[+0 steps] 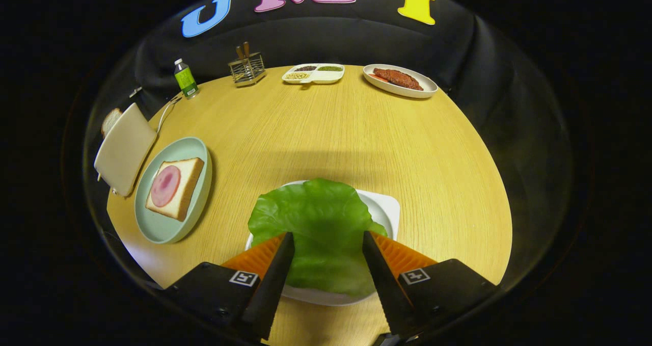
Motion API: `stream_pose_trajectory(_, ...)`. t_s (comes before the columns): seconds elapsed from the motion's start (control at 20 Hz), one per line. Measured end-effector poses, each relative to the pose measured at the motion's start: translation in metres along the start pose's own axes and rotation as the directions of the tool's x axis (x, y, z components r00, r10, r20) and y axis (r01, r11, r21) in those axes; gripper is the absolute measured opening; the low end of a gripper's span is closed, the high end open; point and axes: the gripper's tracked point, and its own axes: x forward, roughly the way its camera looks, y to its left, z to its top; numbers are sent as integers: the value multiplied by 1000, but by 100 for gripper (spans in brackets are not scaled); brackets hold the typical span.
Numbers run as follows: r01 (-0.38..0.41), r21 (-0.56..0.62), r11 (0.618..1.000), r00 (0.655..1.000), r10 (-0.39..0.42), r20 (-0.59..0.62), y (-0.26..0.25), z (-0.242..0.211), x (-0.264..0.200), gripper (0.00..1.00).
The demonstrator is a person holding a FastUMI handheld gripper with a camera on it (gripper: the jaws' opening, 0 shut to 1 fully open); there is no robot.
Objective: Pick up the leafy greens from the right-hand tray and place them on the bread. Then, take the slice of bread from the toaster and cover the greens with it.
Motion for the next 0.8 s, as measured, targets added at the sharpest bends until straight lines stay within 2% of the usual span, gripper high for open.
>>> stream_pose_trajectory(0.2, 0, -14, 1000, 1000, 0, 6, 1, 0, 1, 82)
stream_pose_trajectory(0.4, 13, 18, 1000, 1000, -13, 1, -8, 1, 3, 50)
stream_pose_trajectory(0.55, 29, 30, 999, 1000, -29, 2, -12, 2, 2, 21)
stream_pose_trajectory(0.65, 26, 4, 1000, 1000, -27, 7, -8, 2, 2, 13)
stream_pose_trajectory(0.8, 17, -3, 1000, 1000, -17, 8, -6, 1, 2, 8)
